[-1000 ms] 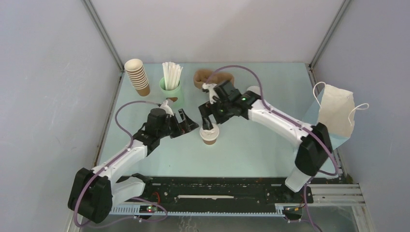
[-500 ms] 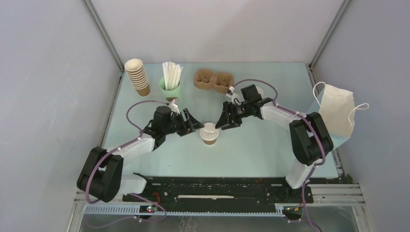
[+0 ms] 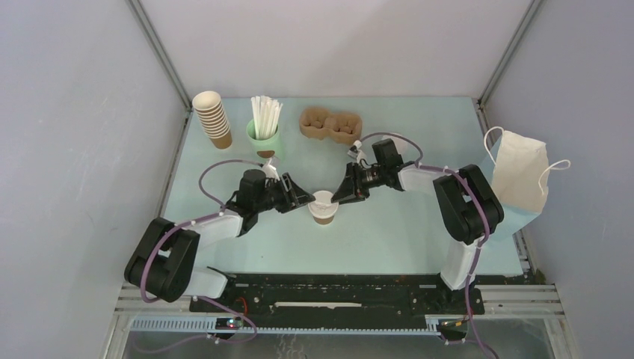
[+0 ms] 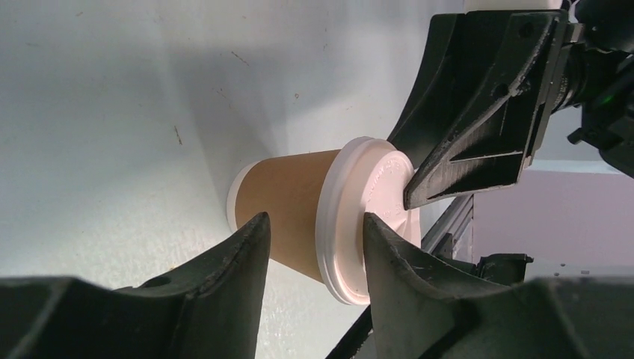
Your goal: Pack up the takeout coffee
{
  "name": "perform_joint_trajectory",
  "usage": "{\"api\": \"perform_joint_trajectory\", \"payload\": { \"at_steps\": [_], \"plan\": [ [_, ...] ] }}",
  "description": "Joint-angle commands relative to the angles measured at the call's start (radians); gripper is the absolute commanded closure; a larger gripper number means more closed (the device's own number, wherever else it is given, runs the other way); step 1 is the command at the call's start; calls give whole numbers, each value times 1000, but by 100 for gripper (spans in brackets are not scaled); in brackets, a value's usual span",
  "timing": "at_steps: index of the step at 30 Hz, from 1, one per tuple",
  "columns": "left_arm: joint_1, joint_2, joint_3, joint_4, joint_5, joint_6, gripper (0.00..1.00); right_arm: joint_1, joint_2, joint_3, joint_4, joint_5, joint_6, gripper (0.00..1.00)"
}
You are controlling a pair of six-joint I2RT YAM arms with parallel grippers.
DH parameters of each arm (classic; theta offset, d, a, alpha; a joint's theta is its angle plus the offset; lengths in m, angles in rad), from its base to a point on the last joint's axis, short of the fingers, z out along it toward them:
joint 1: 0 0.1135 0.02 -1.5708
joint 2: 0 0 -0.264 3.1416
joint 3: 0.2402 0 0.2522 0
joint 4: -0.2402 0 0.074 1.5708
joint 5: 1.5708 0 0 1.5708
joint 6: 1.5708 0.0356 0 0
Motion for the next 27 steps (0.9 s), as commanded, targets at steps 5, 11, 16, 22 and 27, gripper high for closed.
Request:
{"api": "perform_joint_trajectory", "payload": {
  "at_steps": [5, 11, 16, 22, 27],
  "plan": [
    [2, 15, -90, -50, -97, 30, 48, -29, 112, -149, 280, 50, 108, 62],
    [-1, 33, -138, -31, -127, 33, 50, -36, 182, -197, 372, 82, 139, 61],
    [-13, 3, -148, -39, -141, 44, 51, -38, 122, -192, 296, 158, 84, 60],
    [-12, -75, -63, -119, -110, 45, 40, -20, 54, -72, 237, 69, 123, 31],
    [-12, -131, -34, -163, -105, 39, 24, -30, 2, -10, 128, 103, 78, 12]
  ]
}}
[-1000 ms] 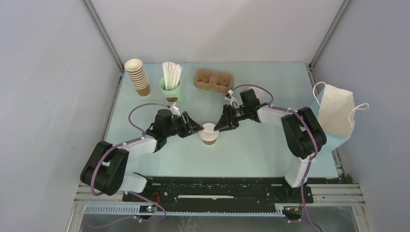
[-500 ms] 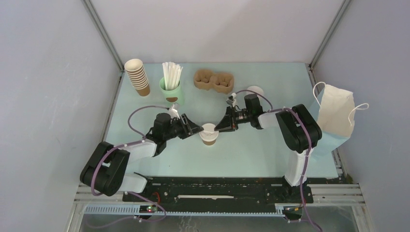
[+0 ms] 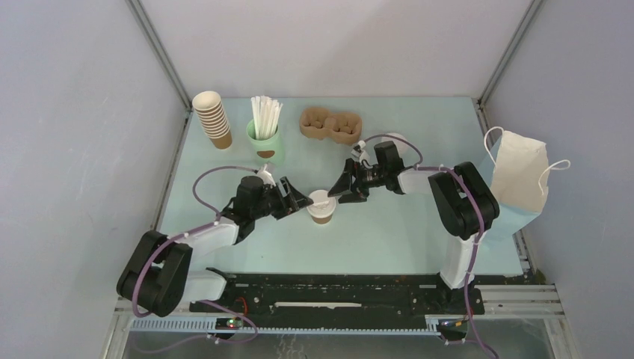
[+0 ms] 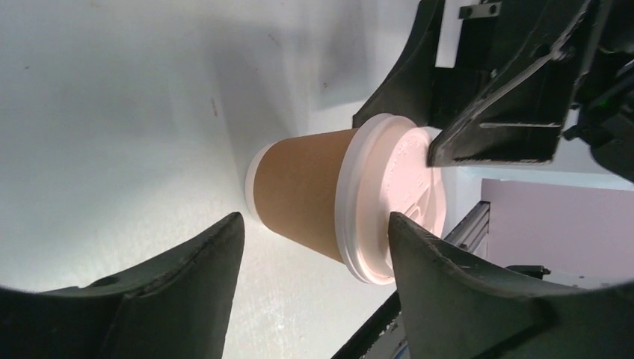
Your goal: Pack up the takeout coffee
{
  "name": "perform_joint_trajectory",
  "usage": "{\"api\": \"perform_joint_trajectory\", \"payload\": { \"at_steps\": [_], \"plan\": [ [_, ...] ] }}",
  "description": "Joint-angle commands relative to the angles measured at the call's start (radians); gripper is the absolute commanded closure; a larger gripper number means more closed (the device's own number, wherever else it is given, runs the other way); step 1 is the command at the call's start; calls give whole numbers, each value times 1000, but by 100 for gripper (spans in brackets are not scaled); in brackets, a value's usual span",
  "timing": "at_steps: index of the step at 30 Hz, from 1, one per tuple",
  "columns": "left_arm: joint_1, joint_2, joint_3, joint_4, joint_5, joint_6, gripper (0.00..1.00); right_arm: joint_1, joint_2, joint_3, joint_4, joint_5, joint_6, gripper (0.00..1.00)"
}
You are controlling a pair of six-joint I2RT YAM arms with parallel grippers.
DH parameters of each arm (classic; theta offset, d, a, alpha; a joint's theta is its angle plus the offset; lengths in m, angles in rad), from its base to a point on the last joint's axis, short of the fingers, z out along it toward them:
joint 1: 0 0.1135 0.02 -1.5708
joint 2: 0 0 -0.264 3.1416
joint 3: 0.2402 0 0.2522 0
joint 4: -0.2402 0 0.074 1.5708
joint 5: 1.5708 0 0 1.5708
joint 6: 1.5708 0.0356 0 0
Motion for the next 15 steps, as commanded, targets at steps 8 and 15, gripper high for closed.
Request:
{"api": "perform_joint_trajectory", "payload": {
  "at_steps": [8, 15],
  "plan": [
    [12, -139, 111, -278, -58, 111, 0, -19, -163, 57, -207, 85, -96, 4],
    [74, -52, 181, -220, 35, 107, 0, 39, -235, -45, -85, 52, 13, 1]
  ]
}}
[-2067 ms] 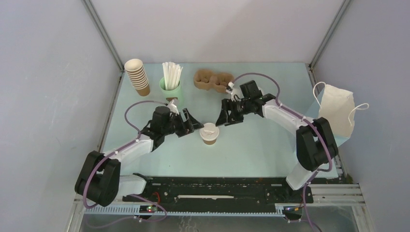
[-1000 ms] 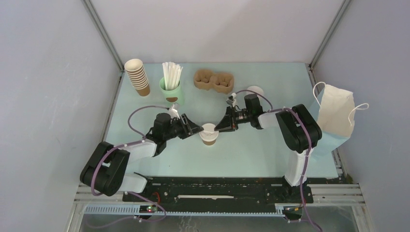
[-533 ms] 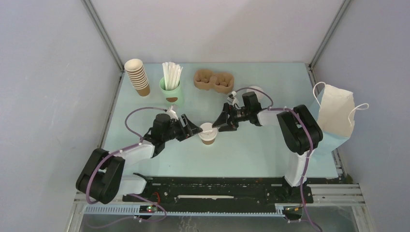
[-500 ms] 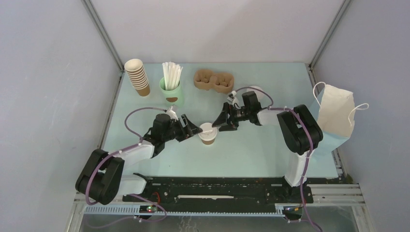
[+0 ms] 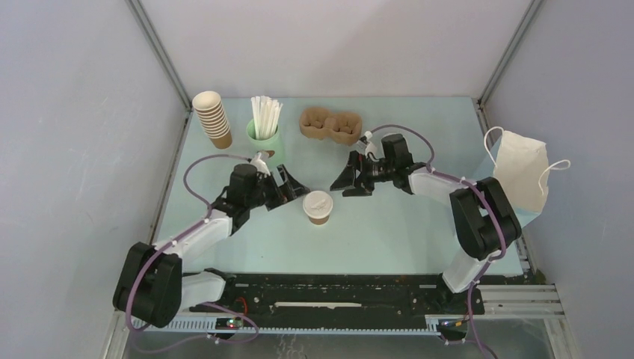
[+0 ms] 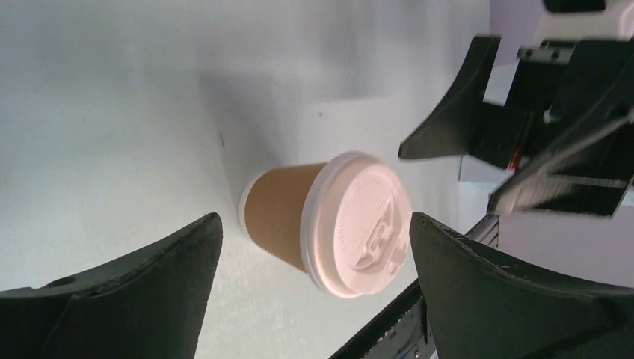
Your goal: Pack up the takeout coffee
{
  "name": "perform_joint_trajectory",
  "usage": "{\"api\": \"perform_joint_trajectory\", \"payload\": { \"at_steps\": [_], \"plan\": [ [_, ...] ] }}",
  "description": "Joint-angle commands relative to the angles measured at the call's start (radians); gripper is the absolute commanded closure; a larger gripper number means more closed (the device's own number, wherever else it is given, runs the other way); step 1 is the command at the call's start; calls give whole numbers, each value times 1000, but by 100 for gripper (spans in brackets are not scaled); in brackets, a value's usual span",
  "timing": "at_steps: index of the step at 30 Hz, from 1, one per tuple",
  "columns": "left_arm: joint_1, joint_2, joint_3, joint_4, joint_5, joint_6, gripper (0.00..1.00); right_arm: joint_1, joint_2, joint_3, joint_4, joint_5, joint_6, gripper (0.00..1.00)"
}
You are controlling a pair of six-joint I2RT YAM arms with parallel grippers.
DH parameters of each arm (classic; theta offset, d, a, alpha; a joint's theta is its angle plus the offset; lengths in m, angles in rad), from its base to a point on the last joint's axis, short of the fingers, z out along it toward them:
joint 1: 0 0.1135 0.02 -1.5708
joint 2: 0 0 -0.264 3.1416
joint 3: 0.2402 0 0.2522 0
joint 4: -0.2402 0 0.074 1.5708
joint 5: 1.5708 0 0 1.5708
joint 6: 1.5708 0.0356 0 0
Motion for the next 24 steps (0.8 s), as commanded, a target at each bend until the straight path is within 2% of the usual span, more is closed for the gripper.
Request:
{"api": "perform_joint_trajectory", "payload": {
  "at_steps": [1, 7, 12, 21, 24],
  "plan": [
    [31, 66, 70, 56, 74, 25, 1, 43, -51, -82, 121, -16, 85, 1],
    [32, 184, 73, 146, 161, 5, 24, 69, 13, -124, 273, -47, 167, 9],
    [32, 158, 24, 147, 119, 17, 28, 79, 58, -124, 339, -68, 205, 12],
    [32, 160, -61, 164, 51, 16, 39, 71, 183, -132, 382, -50, 190, 35],
    [32, 170, -105, 183, 31, 9, 42, 65, 227, -148, 430, -46, 203, 40]
  ]
}}
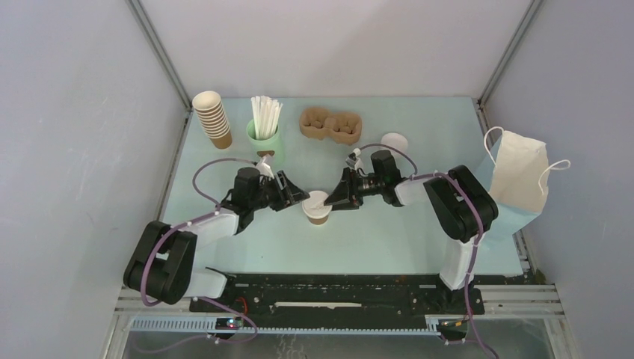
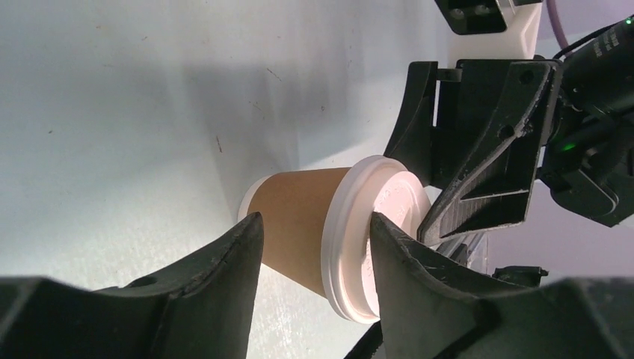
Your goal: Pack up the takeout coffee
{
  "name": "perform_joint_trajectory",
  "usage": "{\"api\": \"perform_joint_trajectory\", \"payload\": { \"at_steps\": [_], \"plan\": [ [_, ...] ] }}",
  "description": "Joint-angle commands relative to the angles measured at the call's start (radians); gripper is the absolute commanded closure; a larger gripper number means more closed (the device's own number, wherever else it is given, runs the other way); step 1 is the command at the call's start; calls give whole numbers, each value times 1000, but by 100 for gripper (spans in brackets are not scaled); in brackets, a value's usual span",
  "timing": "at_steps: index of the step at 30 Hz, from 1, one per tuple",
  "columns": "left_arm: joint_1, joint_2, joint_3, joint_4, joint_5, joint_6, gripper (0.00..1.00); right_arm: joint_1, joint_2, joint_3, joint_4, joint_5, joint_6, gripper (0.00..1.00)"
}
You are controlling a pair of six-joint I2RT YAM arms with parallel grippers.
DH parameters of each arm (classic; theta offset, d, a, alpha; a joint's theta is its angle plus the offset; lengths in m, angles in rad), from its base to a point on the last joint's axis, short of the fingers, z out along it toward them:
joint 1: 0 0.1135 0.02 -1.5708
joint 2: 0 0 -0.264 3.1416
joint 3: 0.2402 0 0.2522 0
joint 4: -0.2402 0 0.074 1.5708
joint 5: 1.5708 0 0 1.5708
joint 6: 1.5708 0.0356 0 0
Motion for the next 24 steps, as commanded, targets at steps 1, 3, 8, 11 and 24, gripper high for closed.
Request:
{"api": "perform_joint_trajectory", "payload": {
  "at_steps": [1, 3, 8, 11, 24],
  "plan": [
    [5, 6, -95, -8, -70, 12, 43, -8, 80, -28, 69, 46, -5, 42],
    [5, 14, -123, 8, -79, 4, 44, -12, 101, -44, 81, 68, -9, 47],
    [3, 5, -212, 48, -120, -3, 47, -9, 96, -60, -6, 141, -95, 47],
    [3, 3, -244, 89, -107, -3, 47, -8, 100, -60, 2, 142, -97, 45],
    [3, -174, -38, -122, -105, 23, 29, 15, -34, 114, -228, 152, -171, 21]
  ]
}}
